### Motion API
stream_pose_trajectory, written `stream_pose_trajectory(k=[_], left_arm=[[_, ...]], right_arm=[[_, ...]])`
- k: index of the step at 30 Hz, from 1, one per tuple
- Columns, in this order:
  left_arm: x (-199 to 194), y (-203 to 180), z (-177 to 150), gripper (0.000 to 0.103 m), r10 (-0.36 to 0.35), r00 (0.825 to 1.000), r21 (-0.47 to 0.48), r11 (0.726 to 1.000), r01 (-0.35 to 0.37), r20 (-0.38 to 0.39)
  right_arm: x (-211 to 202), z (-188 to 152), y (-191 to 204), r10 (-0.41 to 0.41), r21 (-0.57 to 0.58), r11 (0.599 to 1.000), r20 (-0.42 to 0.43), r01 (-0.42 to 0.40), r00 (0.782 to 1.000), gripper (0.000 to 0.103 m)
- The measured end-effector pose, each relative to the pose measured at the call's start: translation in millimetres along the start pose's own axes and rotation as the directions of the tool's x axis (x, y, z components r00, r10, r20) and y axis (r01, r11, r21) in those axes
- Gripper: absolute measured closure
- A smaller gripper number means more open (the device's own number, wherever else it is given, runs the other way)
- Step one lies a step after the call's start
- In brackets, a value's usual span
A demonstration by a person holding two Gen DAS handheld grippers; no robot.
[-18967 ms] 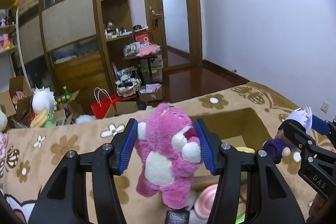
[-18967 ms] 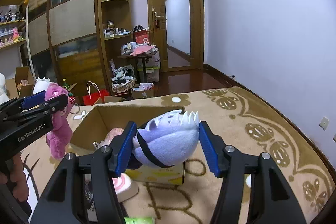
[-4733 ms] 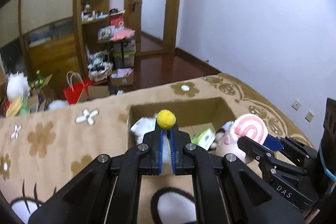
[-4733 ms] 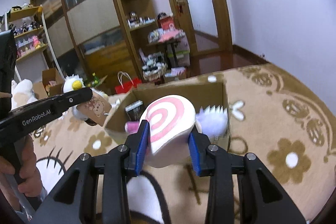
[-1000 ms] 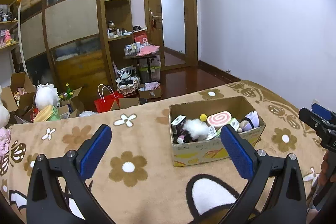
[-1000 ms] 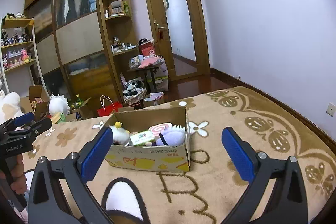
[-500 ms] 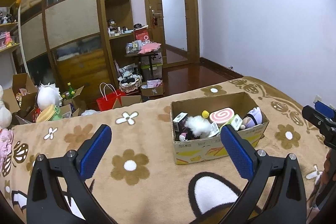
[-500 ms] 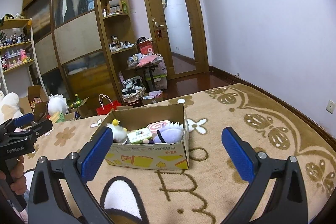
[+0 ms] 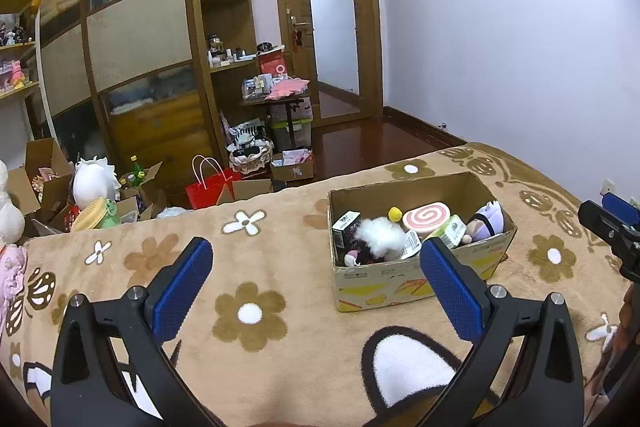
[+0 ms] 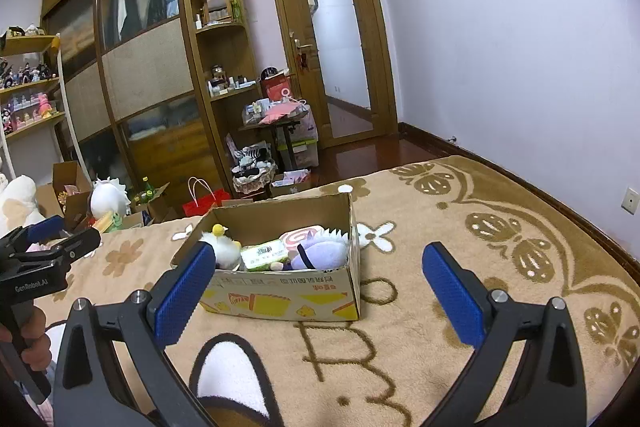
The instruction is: Organize soft objects
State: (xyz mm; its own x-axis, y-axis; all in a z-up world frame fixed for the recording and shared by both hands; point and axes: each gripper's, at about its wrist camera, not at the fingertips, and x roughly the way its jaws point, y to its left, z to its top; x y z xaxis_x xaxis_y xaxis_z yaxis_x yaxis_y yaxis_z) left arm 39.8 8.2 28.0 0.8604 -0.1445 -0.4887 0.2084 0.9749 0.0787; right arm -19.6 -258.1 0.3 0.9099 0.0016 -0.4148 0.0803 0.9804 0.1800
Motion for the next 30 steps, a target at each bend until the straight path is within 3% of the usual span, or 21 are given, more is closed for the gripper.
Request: stream_pose_trajectory(k=[30], left_arm=[[0.1, 1.1, -0.8, 0.000, 0.010, 1.000, 0.013, 1.000, -0.010, -0.006]], right_arm=[[0.2, 2.0, -0.4, -0.002, 0.001, 1.000, -0.003, 0.002, 1.000, 0.000]])
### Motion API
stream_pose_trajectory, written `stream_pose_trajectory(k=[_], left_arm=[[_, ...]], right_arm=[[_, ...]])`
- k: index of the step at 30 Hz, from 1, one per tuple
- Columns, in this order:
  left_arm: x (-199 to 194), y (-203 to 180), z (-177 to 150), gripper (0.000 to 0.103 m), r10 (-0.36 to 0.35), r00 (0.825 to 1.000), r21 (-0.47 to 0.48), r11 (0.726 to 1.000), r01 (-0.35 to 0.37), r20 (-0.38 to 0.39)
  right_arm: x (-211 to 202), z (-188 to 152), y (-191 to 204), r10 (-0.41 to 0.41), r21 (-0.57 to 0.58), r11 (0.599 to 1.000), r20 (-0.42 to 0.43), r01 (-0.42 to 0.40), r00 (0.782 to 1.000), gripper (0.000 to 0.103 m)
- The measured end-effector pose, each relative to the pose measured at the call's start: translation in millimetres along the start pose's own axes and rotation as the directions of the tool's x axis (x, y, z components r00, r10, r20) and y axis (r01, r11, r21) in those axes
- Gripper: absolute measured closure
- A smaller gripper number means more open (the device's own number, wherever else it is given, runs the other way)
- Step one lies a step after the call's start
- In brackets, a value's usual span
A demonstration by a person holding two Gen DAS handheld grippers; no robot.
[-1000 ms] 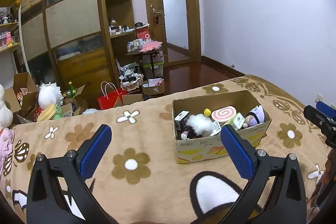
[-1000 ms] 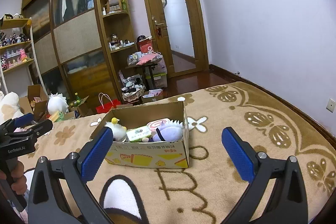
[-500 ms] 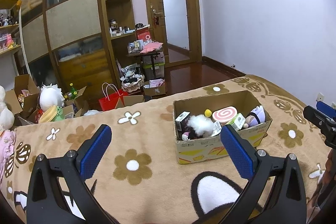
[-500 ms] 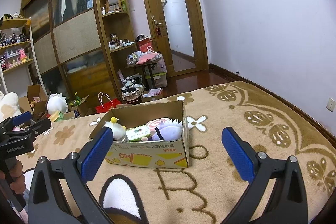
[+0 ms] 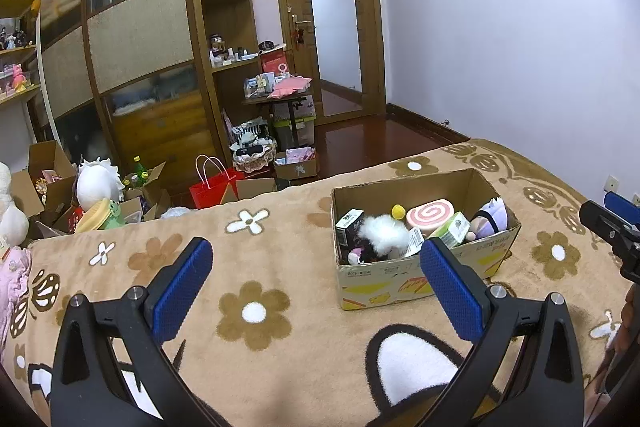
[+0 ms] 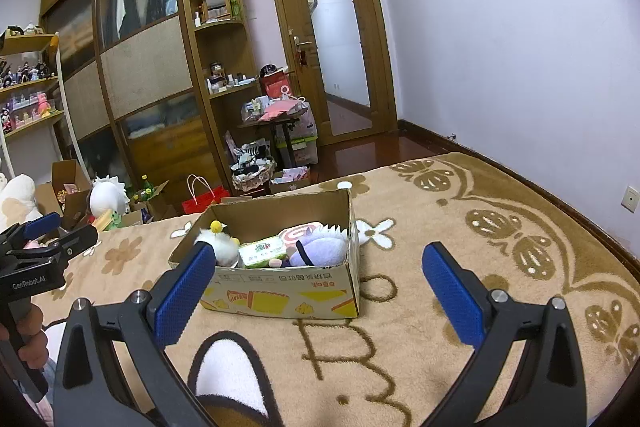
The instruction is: Organize soft objects
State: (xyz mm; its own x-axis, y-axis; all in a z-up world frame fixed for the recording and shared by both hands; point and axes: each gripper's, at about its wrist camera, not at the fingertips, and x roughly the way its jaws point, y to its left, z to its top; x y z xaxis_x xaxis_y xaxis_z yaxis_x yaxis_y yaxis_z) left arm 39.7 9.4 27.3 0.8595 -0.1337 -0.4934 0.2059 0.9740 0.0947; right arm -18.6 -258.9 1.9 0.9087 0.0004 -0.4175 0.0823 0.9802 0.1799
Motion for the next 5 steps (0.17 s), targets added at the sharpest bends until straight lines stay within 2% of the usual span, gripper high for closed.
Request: stream_pose_trajectory(k=[5], left_arm=[[0.2, -0.1, -1.5, 0.000, 0.000, 1.000, 0.002, 1.000, 0.000, -0.002]], right_arm=[[0.2, 2.0, 0.2, 0.001, 0.000, 1.000, 0.001, -0.001, 1.000, 0.000]])
